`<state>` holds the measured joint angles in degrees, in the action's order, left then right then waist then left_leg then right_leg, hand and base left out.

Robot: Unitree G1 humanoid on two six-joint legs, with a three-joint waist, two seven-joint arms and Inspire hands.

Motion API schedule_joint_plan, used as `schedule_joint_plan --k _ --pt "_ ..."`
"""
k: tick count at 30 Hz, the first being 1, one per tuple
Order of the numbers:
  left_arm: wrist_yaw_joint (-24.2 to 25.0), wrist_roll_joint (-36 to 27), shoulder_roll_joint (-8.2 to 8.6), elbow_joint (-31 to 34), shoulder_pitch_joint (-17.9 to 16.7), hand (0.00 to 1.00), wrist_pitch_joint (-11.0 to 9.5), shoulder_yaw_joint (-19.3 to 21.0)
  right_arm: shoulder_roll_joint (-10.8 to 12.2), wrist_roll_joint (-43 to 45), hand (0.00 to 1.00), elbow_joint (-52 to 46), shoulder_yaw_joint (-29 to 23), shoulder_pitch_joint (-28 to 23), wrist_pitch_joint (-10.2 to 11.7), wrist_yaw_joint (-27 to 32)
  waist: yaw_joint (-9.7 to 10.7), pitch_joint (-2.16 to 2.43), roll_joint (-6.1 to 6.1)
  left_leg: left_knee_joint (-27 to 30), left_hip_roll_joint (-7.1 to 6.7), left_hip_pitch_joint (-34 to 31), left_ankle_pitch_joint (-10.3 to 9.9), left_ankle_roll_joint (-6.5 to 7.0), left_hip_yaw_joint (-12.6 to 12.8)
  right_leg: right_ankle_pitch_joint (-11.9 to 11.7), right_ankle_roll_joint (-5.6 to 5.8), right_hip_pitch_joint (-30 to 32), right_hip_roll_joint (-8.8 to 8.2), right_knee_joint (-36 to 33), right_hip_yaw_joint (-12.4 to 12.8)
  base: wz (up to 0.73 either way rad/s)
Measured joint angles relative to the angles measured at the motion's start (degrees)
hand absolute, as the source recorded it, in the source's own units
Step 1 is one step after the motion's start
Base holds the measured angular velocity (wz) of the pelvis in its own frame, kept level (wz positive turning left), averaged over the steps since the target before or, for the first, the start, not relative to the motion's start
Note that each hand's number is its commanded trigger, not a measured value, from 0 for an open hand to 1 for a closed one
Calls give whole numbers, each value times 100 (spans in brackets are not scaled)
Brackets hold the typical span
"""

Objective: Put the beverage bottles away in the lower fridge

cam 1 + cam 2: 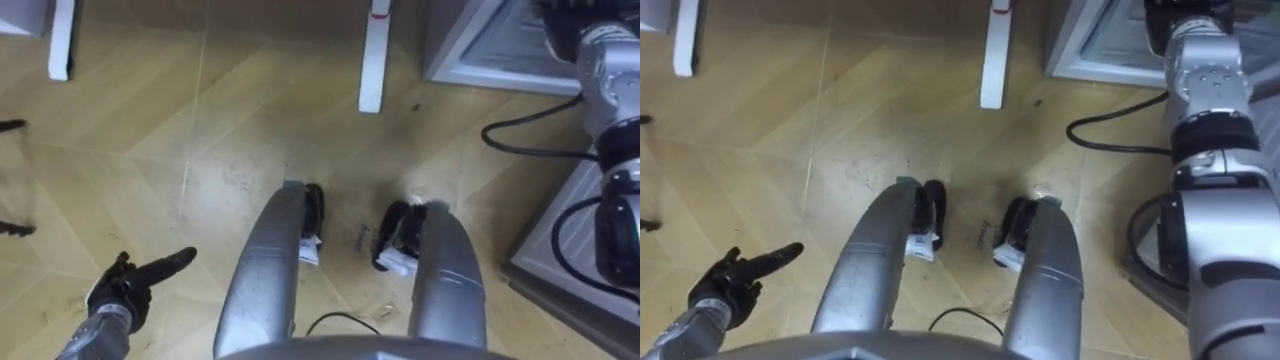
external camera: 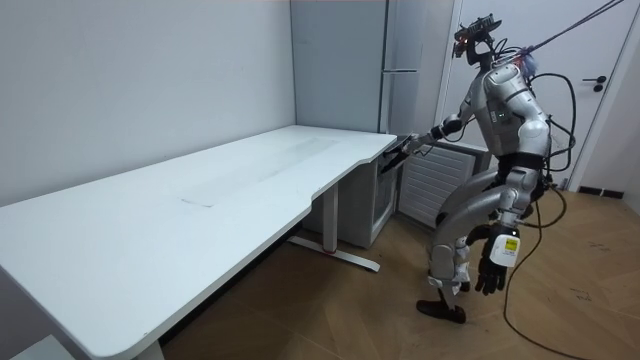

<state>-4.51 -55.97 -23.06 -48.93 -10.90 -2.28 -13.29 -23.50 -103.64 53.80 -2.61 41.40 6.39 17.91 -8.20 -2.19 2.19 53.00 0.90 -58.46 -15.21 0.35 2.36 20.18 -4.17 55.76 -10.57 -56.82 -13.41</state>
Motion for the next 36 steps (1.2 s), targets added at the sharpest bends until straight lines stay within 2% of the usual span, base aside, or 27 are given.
schedule_joint_plan --k 2,6,16,19,20,22,25,27,31,34,36 --pt "8 1 0 -63 3 0 55 1 8 -9 0 0 -89 0 2 -42 30 0 -1 -106 -58 16 67 3 -13 -13 4 -7 -54 40 -26 14" --pt "24 0 0 -71 23 0 83 1 8 -42 0 -1 -108 0 24 -92 20 -1 1 -233 -85 12 167 -17 -46 -62 -14 -11 -91 117 -100 7" --pt "23 56 0 -147 136 0 151 -12 16 -54 0 0 -101 0 207 -219 -32 -13 20 -343 -158 -10 278 -70 -136 -41 -96 13 -166 118 -194 6" --pt "22 44 0 -155 204 0 151 -23 98 -54 0 22 -111 -2 336 -404 -45 -36 61 -351 -157 -43 291 -90 -211 -69 -131 5 -160 168 -281 1" --pt "22 45 0 -172 261 0 152 -24 113 -54 0 127 -116 -2 356 -565 -53 -54 100 -373 -153 -34 299 -102 -275 -95 -147 -48 -137 234 -348 9" --pt "24 44 0 -172 317 0 149 -25 114 -54 0 246 -157 -10 357 -700 -73 -62 125 -441 -153 10 341 -139 -321 -108 -149 -129 -125 313 -406 9" --pt "84 39 17 -296 424 0 150 -55 111 -41 0 579 -245 -14 344 -1070 -151 -66 142 -569 -152 122 388 -144 -322 -143 -136 -229 -118 417 -432 2" --pt "141 21 17 -463 498 0 143 -55 107 90 0 861 -380 -15 241 -1405 -156 -70 158 -670 -173 201 417 -142 -326 -150 -121 -305 -136 476 -458 8" --pt "291 22 30 -775 637 0 145 -53 89 295 0 1155 -438 -41 101 -1673 -149 -80 183 -853 -159 387 450 -151 -354 -192 -128 -502 -82 686 -492 1" --pt "315 -14 89 -800 699 0 145 -35 47 476 0 1300 -445 -206 -31 -1885 -153 -84 208 -990 -155 589 441 -155 -415 -230 -141 -744 -25 892 -545 2" --pt "413 -77 200 -883 753 0 144 -3 26 678 0 1342 -454 -425 -127 -2055 -155 -85 207 -1089 -167 788 435 -123 -407 -232 -114 -939 -15 990 -532 4"
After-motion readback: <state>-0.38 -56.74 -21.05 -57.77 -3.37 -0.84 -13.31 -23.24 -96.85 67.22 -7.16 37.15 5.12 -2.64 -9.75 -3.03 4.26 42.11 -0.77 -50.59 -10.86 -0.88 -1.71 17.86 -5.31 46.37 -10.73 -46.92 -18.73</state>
